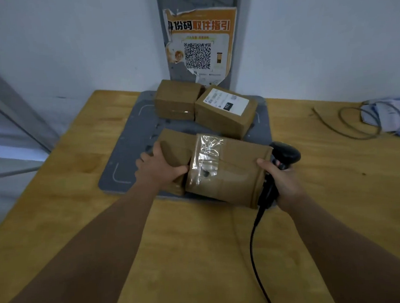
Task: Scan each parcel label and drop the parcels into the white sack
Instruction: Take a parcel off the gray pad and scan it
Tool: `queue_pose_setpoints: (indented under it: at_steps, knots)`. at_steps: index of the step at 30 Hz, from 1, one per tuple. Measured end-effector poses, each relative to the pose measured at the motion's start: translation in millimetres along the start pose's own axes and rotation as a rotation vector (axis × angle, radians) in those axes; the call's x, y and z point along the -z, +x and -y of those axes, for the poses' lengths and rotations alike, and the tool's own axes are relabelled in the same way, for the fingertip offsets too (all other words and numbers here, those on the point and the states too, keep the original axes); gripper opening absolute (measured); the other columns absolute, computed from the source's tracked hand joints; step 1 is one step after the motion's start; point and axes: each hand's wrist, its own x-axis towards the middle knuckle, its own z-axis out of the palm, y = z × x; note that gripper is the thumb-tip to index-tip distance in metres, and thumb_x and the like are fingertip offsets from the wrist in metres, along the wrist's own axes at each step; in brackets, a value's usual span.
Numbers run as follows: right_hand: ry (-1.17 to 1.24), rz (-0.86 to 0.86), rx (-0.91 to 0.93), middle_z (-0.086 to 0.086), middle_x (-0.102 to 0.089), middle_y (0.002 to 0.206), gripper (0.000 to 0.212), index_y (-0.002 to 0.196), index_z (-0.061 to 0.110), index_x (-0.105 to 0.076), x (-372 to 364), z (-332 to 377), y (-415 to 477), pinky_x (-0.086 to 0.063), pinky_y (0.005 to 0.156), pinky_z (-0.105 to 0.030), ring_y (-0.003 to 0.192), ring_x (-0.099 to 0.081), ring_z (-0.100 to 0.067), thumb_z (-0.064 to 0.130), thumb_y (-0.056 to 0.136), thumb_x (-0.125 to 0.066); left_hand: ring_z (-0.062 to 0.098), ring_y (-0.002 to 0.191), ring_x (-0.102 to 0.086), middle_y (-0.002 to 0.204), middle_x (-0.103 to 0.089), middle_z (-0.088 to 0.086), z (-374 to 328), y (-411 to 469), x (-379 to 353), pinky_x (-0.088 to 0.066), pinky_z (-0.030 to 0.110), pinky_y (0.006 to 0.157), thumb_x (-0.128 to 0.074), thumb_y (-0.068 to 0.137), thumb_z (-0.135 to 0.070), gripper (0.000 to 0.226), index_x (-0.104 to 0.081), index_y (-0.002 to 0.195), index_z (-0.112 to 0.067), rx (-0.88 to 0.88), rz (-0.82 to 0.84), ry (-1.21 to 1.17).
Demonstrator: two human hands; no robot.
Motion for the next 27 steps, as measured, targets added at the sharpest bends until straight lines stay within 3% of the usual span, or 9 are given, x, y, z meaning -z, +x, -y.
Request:
queue_pose_setpoints:
  at_steps: [7,12,16,19,21,23,25,27]
  knots:
    - [-0.028,0.035,0.057,0.001,-0.074,0.103,0.024,0.106,0.019,-0.068,78,1,-95,-0.053,0.075,-0.029,0.094,-0.071,-0.014,0.014,0.084,-0.073,0.039,0.132,-0.028,0.141,-0.029,0.021,0,-130,-44,-0.031,0.049,0.105,-0.068,0.07,-0.067,0.11,-0.006,0.151,-0.024,0.032,-0.085,-0.151]
    - [-0.162,-0.132,0.194,0.007,-0.068,0.112,0.052,0.126,0.019,-0.059,144,0,-149,-0.052,0.079,-0.025,0.096,-0.066,-0.007,0.025,0.079,-0.08,0.04,0.131,-0.028,0.14,-0.024,0.016,-7,-219,-88,-0.033,0.051,0.104,-0.066,0.072,-0.067,0.107,-0.007,0.151,-0.026,0.054,-0.072,-0.158]
    - [-0.546,-0.214,0.363,0.005,-0.063,0.124,0.08,0.136,0.022,-0.048,189,-8,-184,-0.049,0.096,-0.034,0.113,-0.059,-0.012,0.04,0.068,-0.085,0.038,0.13,-0.029,0.141,-0.022,0.012,-5,-273,-118,-0.035,0.047,0.106,-0.068,0.074,-0.062,0.1,-0.015,0.15,-0.025,0.072,0.012,-0.358]
    - [-0.762,-0.155,0.61,0.002,-0.065,0.115,0.073,0.124,0.019,-0.056,206,-17,-211,-0.052,0.093,-0.038,0.109,-0.061,-0.012,0.042,0.063,-0.087,0.032,0.122,-0.044,0.141,-0.033,0.008,-10,-304,-131,-0.045,0.042,0.095,-0.069,0.078,-0.056,0.084,-0.028,0.145,-0.026,0.127,0.077,-0.734]
    - [-1.01,-0.133,0.737,-0.007,-0.062,0.118,0.07,0.122,0.013,-0.057,211,-32,-226,-0.046,0.096,-0.042,0.114,-0.057,-0.023,0.042,0.066,-0.086,0.031,0.115,-0.052,0.138,-0.044,0.008,-13,-320,-135,-0.048,0.041,0.084,-0.065,0.082,-0.055,0.072,-0.035,0.14,-0.025,0.197,0.099,-0.893]
    - [-1.227,-0.082,0.848,-0.014,-0.061,0.118,0.059,0.12,0.007,-0.059,216,-52,-241,-0.043,0.099,-0.047,0.115,-0.055,-0.034,0.027,0.071,-0.084,0.031,0.109,-0.055,0.131,-0.05,0.01,-12,-334,-138,-0.047,0.041,0.079,-0.063,0.085,-0.053,0.063,-0.038,0.135,-0.022,0.275,0.102,-1.001]
    - [-1.344,0.096,0.899,-0.016,-0.061,0.117,0.053,0.117,0.006,-0.06,219,-70,-255,-0.042,0.098,-0.047,0.114,-0.057,-0.038,0.008,0.069,-0.081,0.031,0.102,-0.057,0.125,-0.053,0.012,-5,-346,-138,-0.051,0.043,0.079,-0.063,0.085,-0.052,0.062,-0.04,0.132,-0.02,0.355,0.093,-1.101]
    - [-1.466,0.354,0.775,-0.012,-0.052,0.136,0.056,0.126,0.009,-0.053,217,-79,-265,-0.032,0.11,-0.04,0.131,-0.045,-0.032,0.01,0.075,-0.074,0.029,0.096,-0.059,0.117,-0.057,0.011,4,-359,-135,-0.052,0.04,0.072,-0.061,0.086,-0.053,0.058,-0.043,0.128,-0.018,0.401,0.092,-1.182]
